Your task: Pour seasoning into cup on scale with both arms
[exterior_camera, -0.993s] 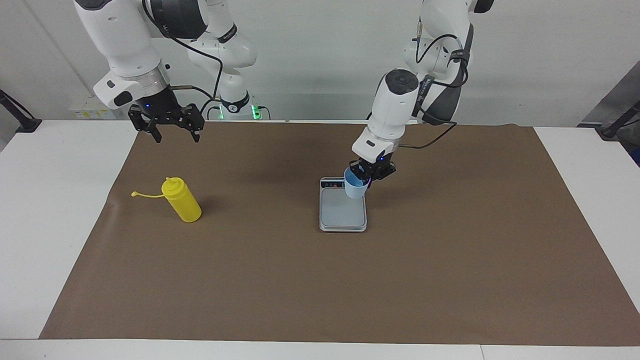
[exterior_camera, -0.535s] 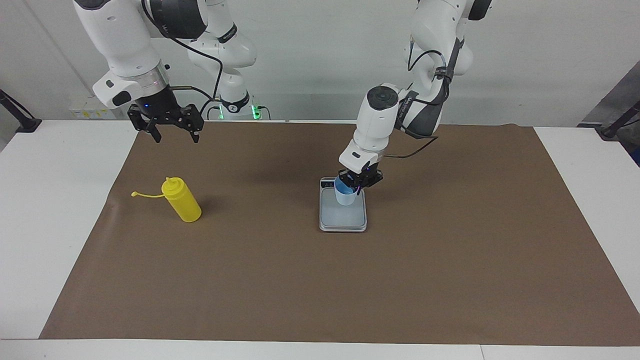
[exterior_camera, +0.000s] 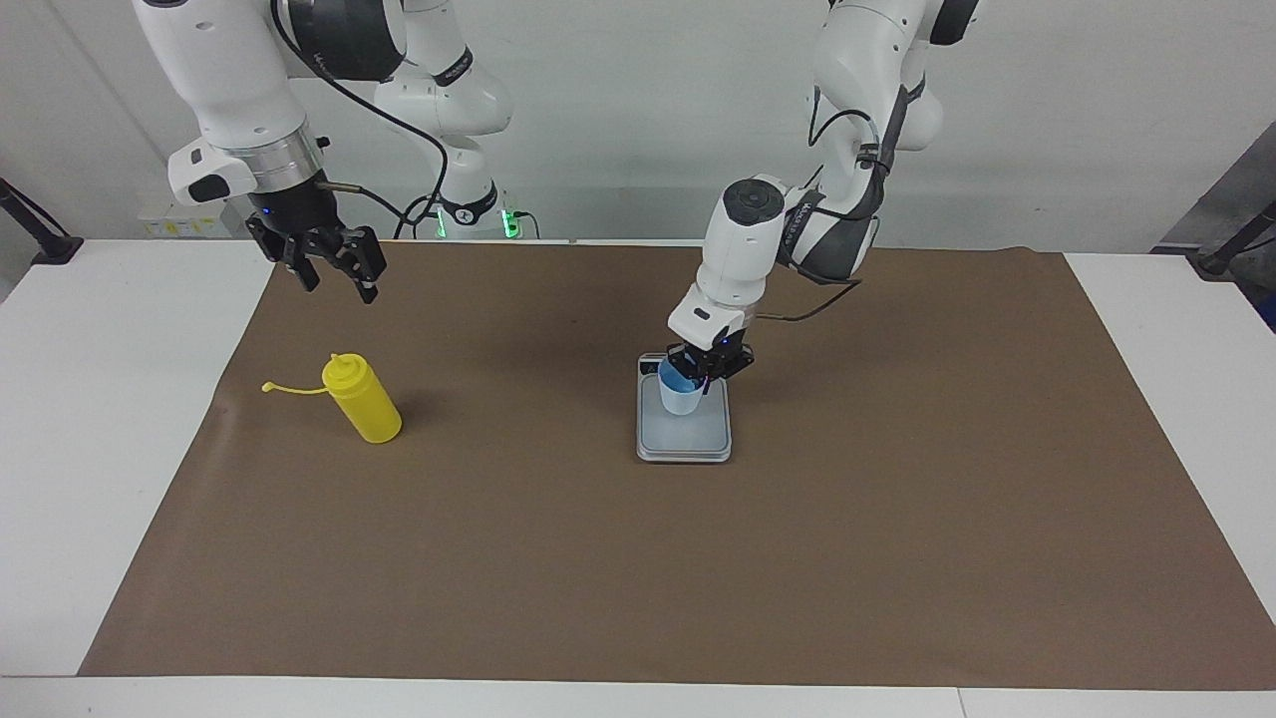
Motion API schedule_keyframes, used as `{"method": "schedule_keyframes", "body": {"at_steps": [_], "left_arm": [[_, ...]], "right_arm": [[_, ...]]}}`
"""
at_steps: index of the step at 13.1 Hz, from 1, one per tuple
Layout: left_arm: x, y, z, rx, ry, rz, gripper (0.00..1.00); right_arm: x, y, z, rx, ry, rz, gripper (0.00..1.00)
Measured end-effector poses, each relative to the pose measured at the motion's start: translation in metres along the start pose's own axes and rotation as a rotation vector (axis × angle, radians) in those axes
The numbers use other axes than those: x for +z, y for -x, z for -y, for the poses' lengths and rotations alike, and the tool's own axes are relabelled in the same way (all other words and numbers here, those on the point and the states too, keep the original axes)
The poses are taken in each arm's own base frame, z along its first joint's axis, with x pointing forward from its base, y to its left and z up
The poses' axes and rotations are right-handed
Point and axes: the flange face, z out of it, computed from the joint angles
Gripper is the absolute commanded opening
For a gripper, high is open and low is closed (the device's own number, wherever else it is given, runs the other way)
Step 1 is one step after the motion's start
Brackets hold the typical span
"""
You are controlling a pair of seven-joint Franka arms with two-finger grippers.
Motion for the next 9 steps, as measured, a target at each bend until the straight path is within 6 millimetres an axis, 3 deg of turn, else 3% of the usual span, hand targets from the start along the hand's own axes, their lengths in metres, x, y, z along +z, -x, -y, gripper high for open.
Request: {"method": "schedule_keyframes", "body": {"at_steps": [3,4,5,7,9], "left_arm": [[0.004,-0.001,0.001,0.002,-0.006,-0.003,0.00],[0.005,-0.002,0.001,0.003,-0.004,-0.006,0.00],[0.005,-0.002,0.001,0.003,-0.002,-0.009,0.13],[0.005,-0.003,0.001,0.003,0.000,-0.012,1.00],[0.007,-0.002,0.001,0.003,-0.001,-0.009,1.00]], "right_arm": [[0.017,-0.031,-0.013,0.174,0.015,0.010,1.00],[0.025,-0.045,-0.028,0.213,0.039,0.010,1.00],[0.034,-0.060,-0.049,0.246,0.072,0.014,1.00],[0.048,-0.083,-0.078,0.293,0.111,0.024,1.00],[0.049,-0.105,-0.102,0.340,0.127,0.048,1.00]]}}
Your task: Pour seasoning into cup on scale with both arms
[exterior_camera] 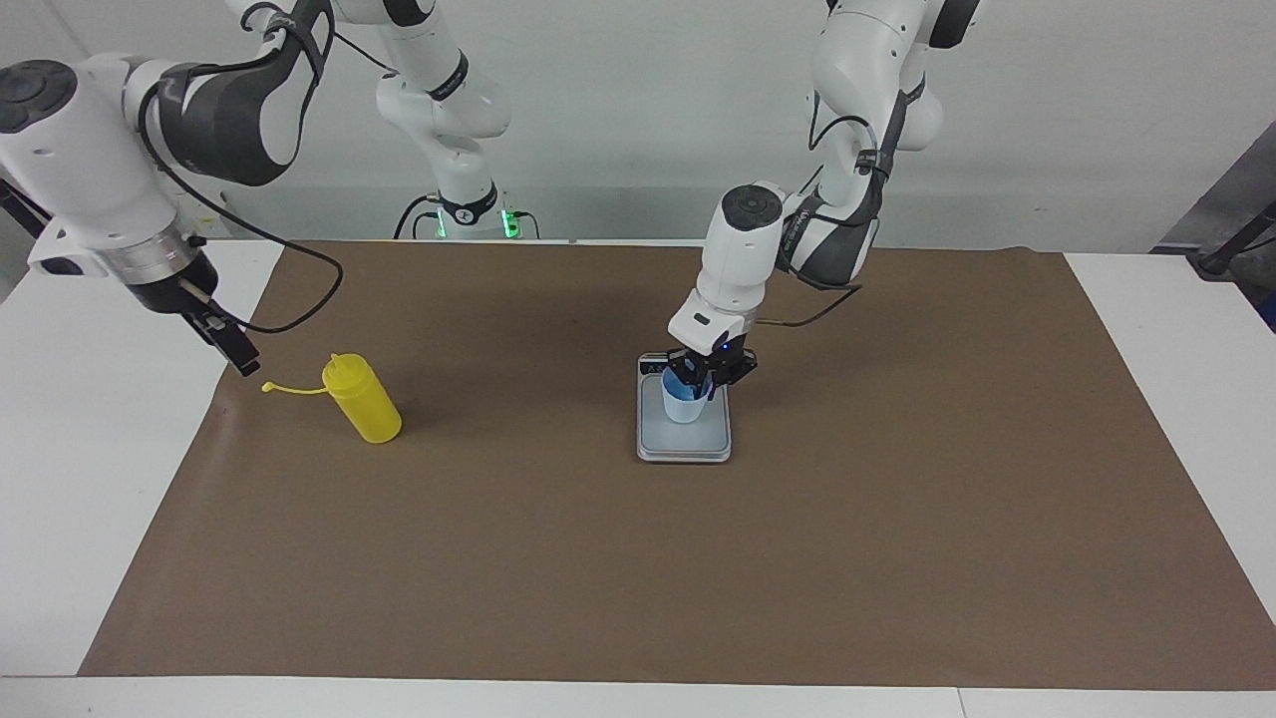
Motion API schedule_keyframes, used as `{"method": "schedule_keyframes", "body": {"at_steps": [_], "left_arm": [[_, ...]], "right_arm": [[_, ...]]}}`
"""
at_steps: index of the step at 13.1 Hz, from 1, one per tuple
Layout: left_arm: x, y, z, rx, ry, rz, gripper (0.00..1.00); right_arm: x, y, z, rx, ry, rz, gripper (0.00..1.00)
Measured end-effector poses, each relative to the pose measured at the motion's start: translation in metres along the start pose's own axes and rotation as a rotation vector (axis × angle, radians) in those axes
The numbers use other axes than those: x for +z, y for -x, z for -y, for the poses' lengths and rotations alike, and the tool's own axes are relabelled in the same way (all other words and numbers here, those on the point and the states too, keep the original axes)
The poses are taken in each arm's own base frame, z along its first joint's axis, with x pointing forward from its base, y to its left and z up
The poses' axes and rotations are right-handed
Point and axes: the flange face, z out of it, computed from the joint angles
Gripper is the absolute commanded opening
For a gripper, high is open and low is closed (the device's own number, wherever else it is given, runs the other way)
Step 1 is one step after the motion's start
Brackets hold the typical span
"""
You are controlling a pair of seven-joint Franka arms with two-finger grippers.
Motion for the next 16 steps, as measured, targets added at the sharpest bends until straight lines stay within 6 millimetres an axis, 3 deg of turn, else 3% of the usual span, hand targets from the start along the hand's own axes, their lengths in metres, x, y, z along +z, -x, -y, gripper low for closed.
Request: {"method": "schedule_keyframes", "body": {"at_steps": [2,5,9,11,16], "left_arm": [[0.000,-0.001,0.000,-0.002,0.000,-0.001,1.00],[-0.022,-0.017,0.014,-0.034,-0.001,-0.025,1.00],[-0.091,-0.051,0.082,-0.048,-0.038,-0.053,1.00],[-0.114,-0.058,0.118,-0.007,-0.065,-0.040,1.00],[-0.158,-0.064,0.186,0.097,-0.085,-0.015,1.00]], "right_arm": [[0.000,-0.025,-0.011,0.040,-0.012,0.023,1.00],[0.025,-0.054,-0.028,0.099,-0.076,0.091,1.00],[0.056,-0.075,-0.047,0.181,-0.141,0.169,1.00],[0.070,-0.079,-0.048,0.227,-0.178,0.216,1.00],[0.159,-0.098,-0.063,0.340,-0.270,0.440,1.00]]}}
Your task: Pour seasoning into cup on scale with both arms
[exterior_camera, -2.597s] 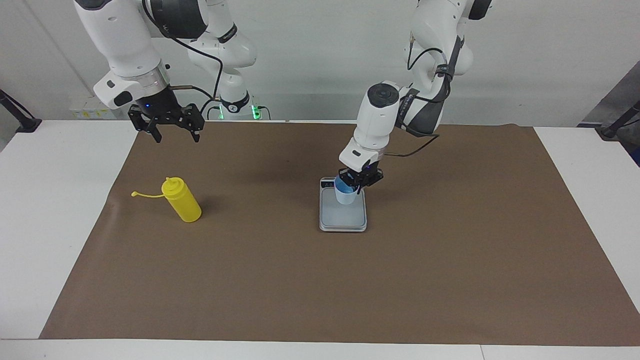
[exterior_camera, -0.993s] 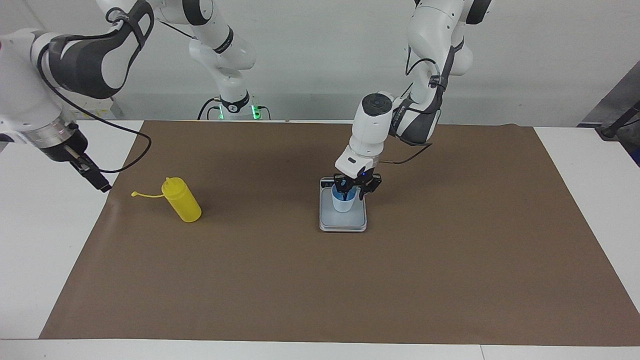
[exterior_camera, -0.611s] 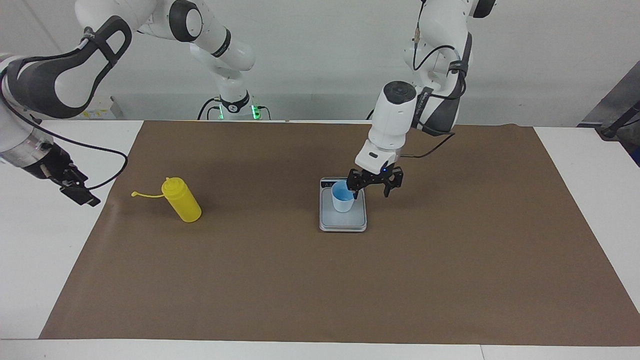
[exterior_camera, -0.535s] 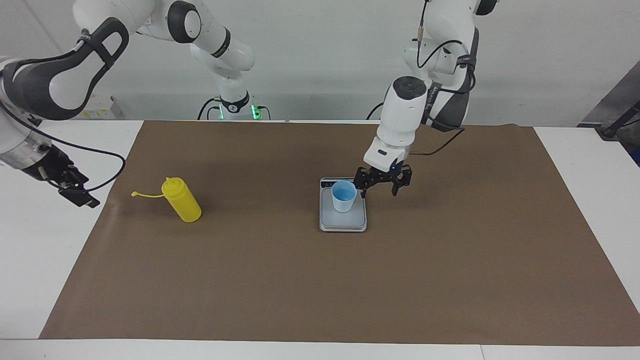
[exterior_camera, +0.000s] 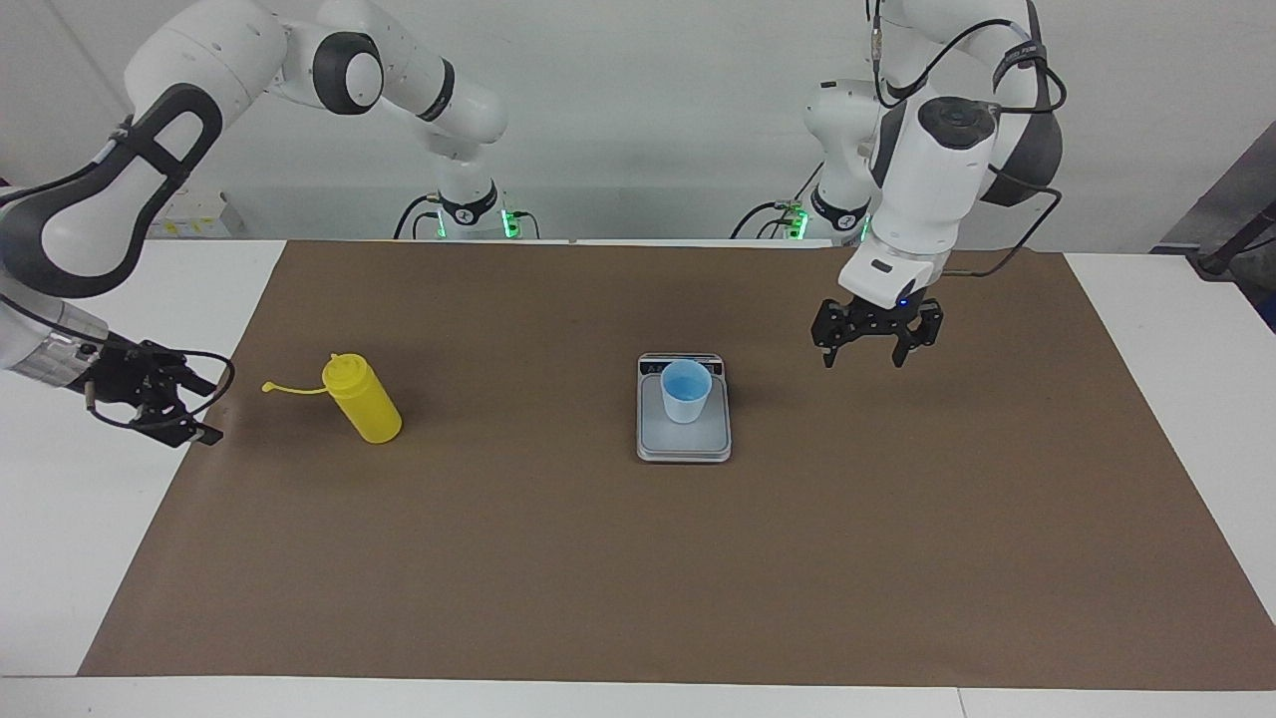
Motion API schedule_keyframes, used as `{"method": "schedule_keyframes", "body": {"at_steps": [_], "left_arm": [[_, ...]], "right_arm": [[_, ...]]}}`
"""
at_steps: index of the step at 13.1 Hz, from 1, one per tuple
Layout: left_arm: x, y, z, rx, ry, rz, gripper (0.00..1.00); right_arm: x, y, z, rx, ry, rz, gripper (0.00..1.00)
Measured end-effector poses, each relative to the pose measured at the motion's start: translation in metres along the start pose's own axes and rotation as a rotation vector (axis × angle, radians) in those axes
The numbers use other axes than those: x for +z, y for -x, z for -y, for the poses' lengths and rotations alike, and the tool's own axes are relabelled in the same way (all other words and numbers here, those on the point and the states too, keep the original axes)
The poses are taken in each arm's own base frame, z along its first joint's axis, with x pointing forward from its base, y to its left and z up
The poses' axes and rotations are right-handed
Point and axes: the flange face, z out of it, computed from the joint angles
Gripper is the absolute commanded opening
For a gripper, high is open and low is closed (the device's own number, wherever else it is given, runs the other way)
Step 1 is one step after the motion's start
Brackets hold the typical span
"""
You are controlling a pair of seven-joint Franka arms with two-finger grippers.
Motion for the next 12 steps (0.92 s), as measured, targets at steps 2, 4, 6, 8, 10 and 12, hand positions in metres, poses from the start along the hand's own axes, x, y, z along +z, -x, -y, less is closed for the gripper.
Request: {"method": "schedule_keyframes", "body": {"at_steps": [2,4,6,8,10,12], "left_arm": [[-0.011,0.002,0.032,0.031,0.009,0.016,1.00],[-0.020,0.005,0.054,0.047,0.005,0.029,1.00],[-0.031,0.009,0.071,0.063,-0.001,0.042,1.00],[-0.046,0.012,0.086,0.067,-0.005,0.056,1.00],[-0.069,0.012,0.095,0.065,-0.006,0.066,1.00],[-0.095,0.013,0.102,0.069,-0.007,0.074,1.00]], "right_arm": [[0.026,-0.011,-0.007,0.106,-0.025,0.094,1.00],[0.049,-0.016,-0.017,0.238,-0.047,0.182,1.00],[0.074,-0.013,-0.026,0.353,-0.074,0.264,1.00],[0.094,-0.004,-0.033,0.448,-0.097,0.325,1.00],[0.107,0.005,-0.040,0.492,-0.123,0.366,1.00],[0.119,0.014,-0.048,0.522,-0.145,0.396,1.00]]}}
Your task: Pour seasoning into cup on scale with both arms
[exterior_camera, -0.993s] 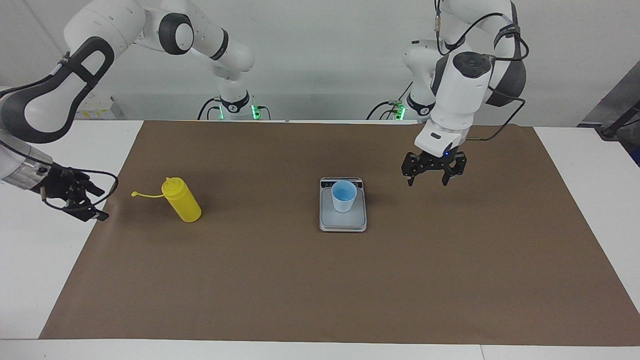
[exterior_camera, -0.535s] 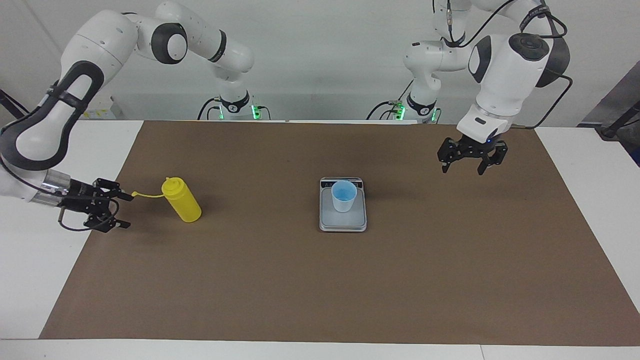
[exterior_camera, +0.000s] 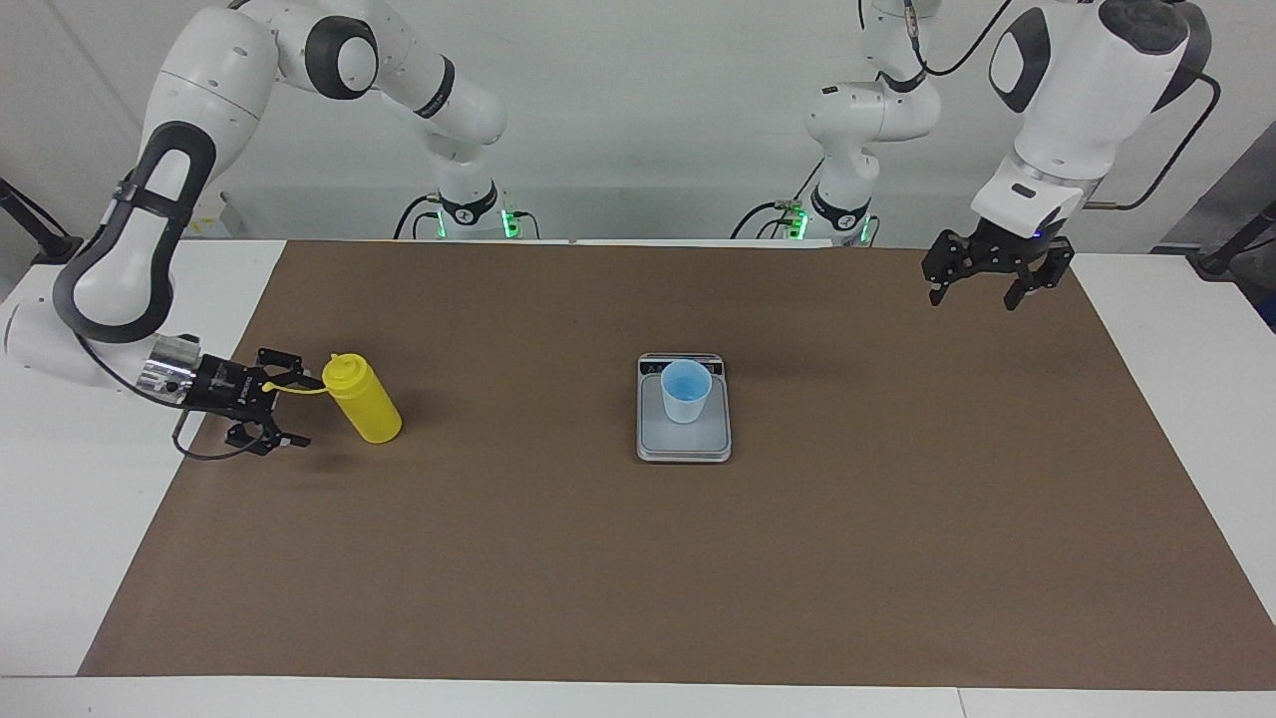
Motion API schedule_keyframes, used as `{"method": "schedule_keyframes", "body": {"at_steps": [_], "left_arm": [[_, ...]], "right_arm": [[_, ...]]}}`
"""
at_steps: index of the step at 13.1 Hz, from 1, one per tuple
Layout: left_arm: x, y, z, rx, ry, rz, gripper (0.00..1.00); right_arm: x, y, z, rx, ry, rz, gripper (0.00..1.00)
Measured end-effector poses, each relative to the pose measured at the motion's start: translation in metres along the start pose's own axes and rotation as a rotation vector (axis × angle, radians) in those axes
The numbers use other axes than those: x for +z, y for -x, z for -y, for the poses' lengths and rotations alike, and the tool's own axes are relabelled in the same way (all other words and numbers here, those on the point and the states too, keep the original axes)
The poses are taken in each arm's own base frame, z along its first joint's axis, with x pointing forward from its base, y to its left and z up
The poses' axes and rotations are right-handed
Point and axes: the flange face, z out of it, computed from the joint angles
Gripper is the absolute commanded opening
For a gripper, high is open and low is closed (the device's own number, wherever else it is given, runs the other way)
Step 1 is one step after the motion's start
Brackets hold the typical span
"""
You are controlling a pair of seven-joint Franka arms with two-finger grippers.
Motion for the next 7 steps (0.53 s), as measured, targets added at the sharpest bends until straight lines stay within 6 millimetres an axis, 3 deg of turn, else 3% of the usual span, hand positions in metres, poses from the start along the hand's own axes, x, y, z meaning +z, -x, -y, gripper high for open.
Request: {"method": "schedule_keyframes", "body": {"at_steps": [7], "left_arm": [[-0.016,0.012,0.019,0.013,-0.001,0.022,1.00]], "right_arm": [[0.038,0.010,-0.015,0.045,-0.043,0.108,1.00]]}}
